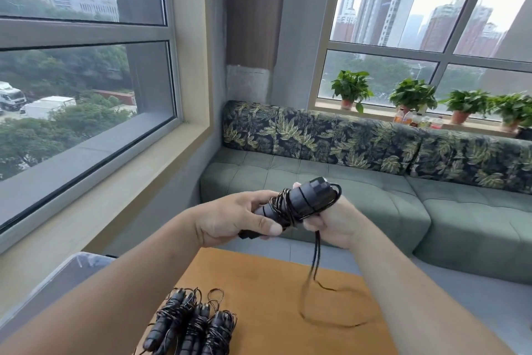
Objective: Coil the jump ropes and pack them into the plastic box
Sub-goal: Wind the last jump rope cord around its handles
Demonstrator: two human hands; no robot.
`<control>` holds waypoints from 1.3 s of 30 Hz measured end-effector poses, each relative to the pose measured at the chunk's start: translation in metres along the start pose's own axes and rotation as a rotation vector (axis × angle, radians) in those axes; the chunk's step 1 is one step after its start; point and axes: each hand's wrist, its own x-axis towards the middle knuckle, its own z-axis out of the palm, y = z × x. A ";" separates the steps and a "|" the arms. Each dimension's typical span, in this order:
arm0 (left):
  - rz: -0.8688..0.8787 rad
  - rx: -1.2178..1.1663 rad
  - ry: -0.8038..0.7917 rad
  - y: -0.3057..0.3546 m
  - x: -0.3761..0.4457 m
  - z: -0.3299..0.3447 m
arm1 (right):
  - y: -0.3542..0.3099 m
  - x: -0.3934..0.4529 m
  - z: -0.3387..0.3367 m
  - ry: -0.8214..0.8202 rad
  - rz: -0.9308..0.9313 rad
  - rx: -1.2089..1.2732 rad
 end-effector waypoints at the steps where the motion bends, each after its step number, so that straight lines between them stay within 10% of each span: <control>1: -0.009 -0.014 0.060 -0.002 0.000 0.001 | 0.007 0.000 0.005 0.037 -0.008 0.018; 7: -0.007 -0.026 0.312 -0.011 0.005 0.007 | 0.030 -0.016 0.029 0.196 0.041 -0.097; 13: -0.130 0.308 0.557 -0.016 0.014 0.003 | 0.025 -0.022 0.037 0.218 0.063 -0.728; 28: -0.183 1.451 0.245 -0.016 0.007 0.016 | -0.032 -0.044 0.046 0.000 0.053 -1.655; 35: -0.165 1.352 0.037 -0.007 0.004 0.040 | -0.061 -0.029 0.024 -0.237 0.014 -1.327; 39: -0.178 0.900 0.057 0.001 -0.003 0.033 | -0.034 -0.025 -0.003 -0.187 0.061 -0.794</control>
